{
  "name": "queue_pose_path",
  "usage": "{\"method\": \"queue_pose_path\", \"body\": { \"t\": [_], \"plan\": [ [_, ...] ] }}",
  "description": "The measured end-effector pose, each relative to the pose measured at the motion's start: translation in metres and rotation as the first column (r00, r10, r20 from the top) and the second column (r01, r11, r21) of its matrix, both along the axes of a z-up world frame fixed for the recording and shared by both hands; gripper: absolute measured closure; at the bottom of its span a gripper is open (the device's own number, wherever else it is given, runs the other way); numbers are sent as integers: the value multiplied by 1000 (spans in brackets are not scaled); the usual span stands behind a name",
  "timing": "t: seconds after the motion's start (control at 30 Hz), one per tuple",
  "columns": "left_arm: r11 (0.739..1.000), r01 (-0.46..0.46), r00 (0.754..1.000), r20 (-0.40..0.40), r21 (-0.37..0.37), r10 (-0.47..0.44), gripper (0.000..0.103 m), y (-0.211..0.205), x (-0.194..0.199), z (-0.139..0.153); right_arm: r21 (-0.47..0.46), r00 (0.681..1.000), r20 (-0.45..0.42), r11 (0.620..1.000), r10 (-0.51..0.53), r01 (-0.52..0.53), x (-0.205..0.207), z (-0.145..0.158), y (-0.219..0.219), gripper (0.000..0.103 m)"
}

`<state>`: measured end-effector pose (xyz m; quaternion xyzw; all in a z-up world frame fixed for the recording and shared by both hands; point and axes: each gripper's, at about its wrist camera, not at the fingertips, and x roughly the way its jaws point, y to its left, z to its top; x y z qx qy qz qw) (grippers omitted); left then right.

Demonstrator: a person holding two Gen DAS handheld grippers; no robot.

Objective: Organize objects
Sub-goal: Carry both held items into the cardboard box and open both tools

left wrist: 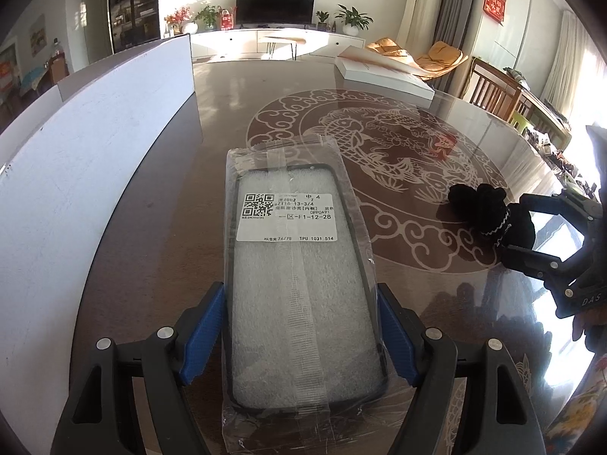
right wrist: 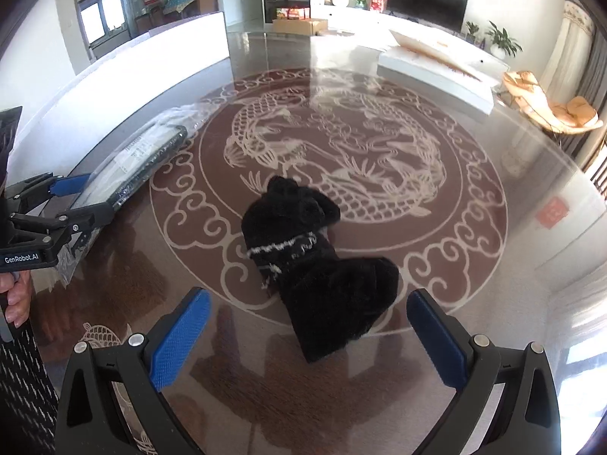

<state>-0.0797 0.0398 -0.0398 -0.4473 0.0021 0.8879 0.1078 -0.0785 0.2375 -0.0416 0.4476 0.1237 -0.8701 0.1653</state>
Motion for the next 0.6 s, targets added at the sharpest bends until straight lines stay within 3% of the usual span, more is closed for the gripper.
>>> {"method": "queue_pose_path", "body": {
  "t": [0.07,0.13,0.17,0.2,0.23,0.43,0.53,0.6],
  "plan": [
    [1000,5,1000,-1,-4,-5,28,2,0,0,10,999,17,999,46,-46,-12,5,-11,0],
    [1000,9,1000,-9,-6,-9,28,2,1,1,34,990,109,995,94,-99,-27,-3,-24,5],
    [1000,9,1000,-15,-1,-9,28,1,3,2,65,984,143,991,106,-116,-31,-7,-29,17],
    [1000,6,1000,-23,9,-6,28,-1,4,4,82,979,175,990,100,-116,-34,-9,-31,54],
    [1000,3,999,-32,24,-2,28,-3,6,7,65,978,192,993,84,-98,-35,-8,-28,66],
    [982,-41,992,-109,182,62,28,-30,31,45,-129,992,128,992,8,9,-21,43,-26,66],
    [965,-90,979,-154,245,130,28,-62,44,79,-277,997,75,961,24,-2,-20,85,-52,66],
    [959,-139,965,-184,248,187,28,-94,47,104,-357,998,30,933,64,-49,-23,114,-86,66]
  ]
}}
